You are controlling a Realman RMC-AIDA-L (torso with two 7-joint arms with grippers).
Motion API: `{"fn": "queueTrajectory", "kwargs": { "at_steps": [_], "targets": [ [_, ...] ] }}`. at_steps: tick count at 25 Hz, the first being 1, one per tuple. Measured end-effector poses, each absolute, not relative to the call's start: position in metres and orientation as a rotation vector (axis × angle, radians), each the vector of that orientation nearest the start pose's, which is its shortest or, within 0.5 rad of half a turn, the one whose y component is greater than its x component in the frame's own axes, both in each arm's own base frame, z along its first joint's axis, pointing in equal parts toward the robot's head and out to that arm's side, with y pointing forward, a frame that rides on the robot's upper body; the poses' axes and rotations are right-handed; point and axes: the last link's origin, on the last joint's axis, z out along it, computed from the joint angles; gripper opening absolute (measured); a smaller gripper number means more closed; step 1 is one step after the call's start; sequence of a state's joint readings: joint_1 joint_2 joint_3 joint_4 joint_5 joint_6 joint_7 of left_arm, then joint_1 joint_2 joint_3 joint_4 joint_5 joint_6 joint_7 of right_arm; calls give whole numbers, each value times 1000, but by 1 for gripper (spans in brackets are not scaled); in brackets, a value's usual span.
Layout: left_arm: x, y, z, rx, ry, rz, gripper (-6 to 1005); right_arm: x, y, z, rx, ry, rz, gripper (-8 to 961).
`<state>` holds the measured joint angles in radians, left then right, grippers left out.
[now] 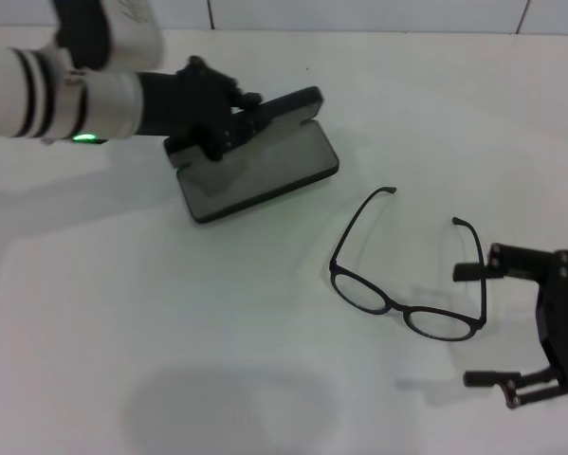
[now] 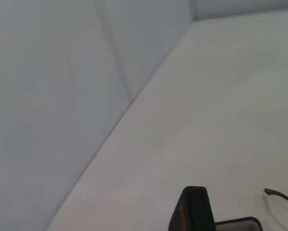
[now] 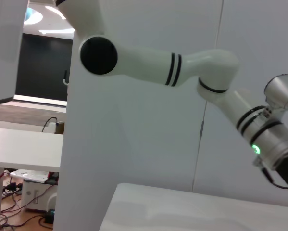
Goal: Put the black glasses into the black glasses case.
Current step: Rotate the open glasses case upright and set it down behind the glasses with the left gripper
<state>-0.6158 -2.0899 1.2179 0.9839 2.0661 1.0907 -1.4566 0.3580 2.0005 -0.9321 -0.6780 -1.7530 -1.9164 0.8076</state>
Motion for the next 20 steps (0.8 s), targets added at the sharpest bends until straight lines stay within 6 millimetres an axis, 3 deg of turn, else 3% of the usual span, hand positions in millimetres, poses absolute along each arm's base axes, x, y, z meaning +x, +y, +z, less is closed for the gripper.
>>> {"fn": "queueTrajectory", "kwargs": {
  "at_steps": [8,15,20],
  "targets": [
    [-163,395,-39,-2813,313,23,208,277,238,21,-2807,-249,961,841],
    [-146,388,-42,-2834,353,-149,210,277,236,21,-2809,-251,975,837],
    [-146,389,-38,-2792,322,-212,211,279,236,26,-2777,-226,976,835]
  ]
}}
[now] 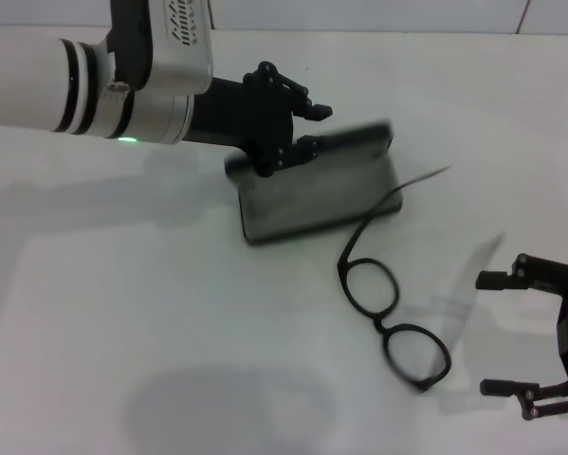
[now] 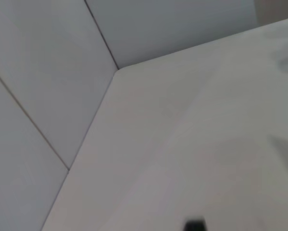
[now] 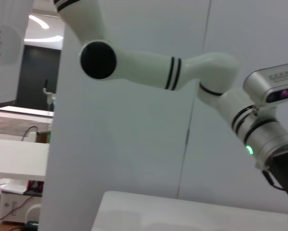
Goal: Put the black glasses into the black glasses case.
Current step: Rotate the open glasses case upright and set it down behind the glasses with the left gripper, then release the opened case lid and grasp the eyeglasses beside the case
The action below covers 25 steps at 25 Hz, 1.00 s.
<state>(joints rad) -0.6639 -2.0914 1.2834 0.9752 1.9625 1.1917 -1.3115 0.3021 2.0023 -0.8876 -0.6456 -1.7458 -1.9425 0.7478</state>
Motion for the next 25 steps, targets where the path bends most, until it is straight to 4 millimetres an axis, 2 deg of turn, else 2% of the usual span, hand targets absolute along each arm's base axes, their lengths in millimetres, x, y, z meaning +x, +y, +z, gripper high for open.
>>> {"fn": "queueTrajectory", "kwargs": {
  "at_steps": [11,17,23,25],
  "targets": [
    [-152,383,-36,-2787,303,-205,386,275,241,28,-2762,-248,990,828],
    [-157,379,-33,-2767,314,-220,630,274,242,28,-2761,-250,986,825],
    [-157,378,-31,-2757,317,-248,637,272,247,26,-2755,-253,972,822],
    [-154,376,-28,-2732,291,-357,636,271,250,25,-2755,-255,968,820]
  ]
}}
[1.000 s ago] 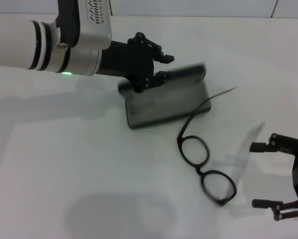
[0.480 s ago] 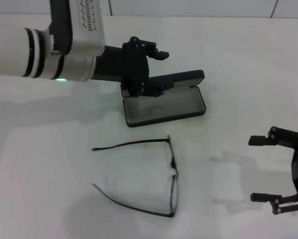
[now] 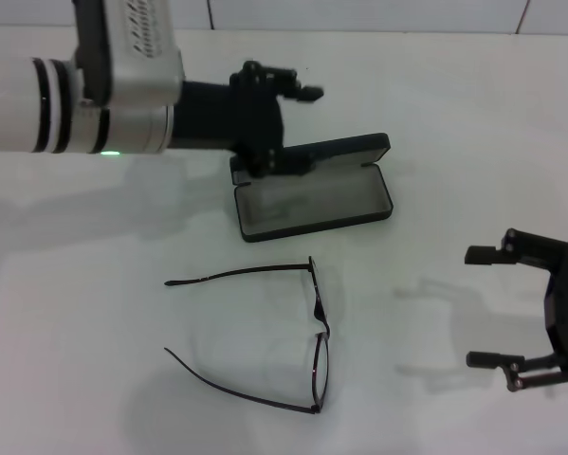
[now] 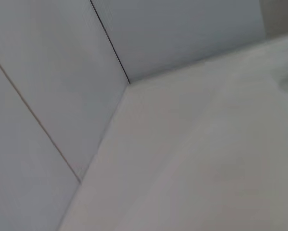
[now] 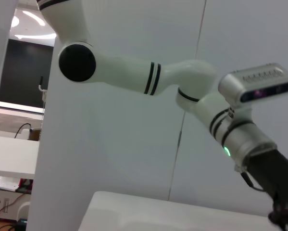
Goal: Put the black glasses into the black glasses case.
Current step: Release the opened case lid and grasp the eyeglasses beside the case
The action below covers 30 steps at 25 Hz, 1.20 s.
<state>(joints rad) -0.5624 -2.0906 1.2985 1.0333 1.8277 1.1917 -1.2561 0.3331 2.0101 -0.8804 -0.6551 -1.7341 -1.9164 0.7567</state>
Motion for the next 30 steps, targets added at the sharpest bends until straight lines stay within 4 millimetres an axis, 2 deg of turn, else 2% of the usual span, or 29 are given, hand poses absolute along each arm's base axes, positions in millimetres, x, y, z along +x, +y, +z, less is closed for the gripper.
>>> {"fn": "queueTrajectory", "kwargs": {
  "at_steps": [1,2,4,8,12,16,19,21,22,25,30],
  "targets": [
    [-154,376,-28,-2732,291,-357,636,270,252,25,-2753,-252,967,820],
    [-151,372,-21,-2671,224,-561,636,268,255,25,-2750,-250,966,819],
    [-152,370,-18,-2633,182,-658,636,264,263,26,-2745,-238,954,818],
    [-164,361,-13,-2542,-17,-915,635,245,296,37,-2806,-190,830,816],
    [-181,355,-18,-2504,-225,-1017,635,207,331,50,-2951,-317,520,814],
    [-192,346,-22,-2500,-346,-1077,636,154,361,56,-3061,-533,176,812],
    [-204,341,-21,-2431,-419,-1125,636,123,370,48,-3122,-688,-13,810],
    [-214,336,-20,-2371,-455,-1167,637,118,371,45,-3133,-724,-55,809],
    [-218,333,-20,-2344,-468,-1190,637,105,371,30,-3144,-830,-162,808],
    [-229,322,-18,-2295,-474,-1235,627,90,369,8,-3142,-950,-247,806],
    [-243,314,-19,-2248,-470,-1217,627,77,359,-19,-3157,-1120,-390,804]
  ]
}}
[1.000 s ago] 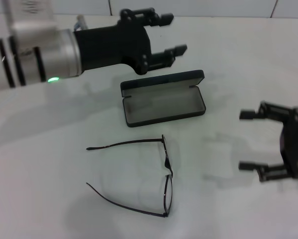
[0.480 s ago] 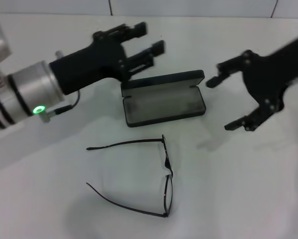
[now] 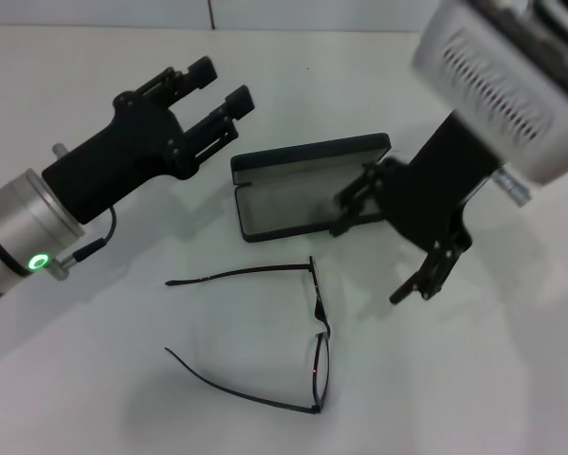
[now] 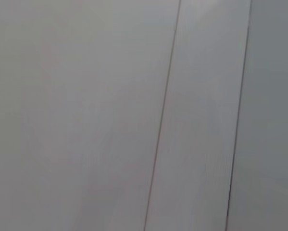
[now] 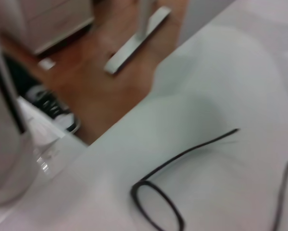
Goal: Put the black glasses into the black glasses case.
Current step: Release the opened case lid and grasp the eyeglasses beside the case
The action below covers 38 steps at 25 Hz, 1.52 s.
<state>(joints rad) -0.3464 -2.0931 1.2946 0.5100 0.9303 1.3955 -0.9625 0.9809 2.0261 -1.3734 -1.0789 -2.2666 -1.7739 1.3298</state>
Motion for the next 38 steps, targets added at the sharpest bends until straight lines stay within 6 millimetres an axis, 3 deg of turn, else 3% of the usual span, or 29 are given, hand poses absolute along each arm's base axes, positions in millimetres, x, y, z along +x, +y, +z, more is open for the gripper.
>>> {"fn": "queueTrajectory", "kwargs": {
  "at_steps": [8,21,38],
  "targets": [
    [-244,316,-27,-2266,-470,-1193,627,77,348,-58,-3078,-1240,-540,799],
    [-239,319,-33,-2294,-481,-1197,626,73,326,-83,-2997,-1482,-614,793],
    [-247,312,-38,-2293,-541,-1191,626,80,318,-110,-2900,-1610,-697,736]
  ]
}}
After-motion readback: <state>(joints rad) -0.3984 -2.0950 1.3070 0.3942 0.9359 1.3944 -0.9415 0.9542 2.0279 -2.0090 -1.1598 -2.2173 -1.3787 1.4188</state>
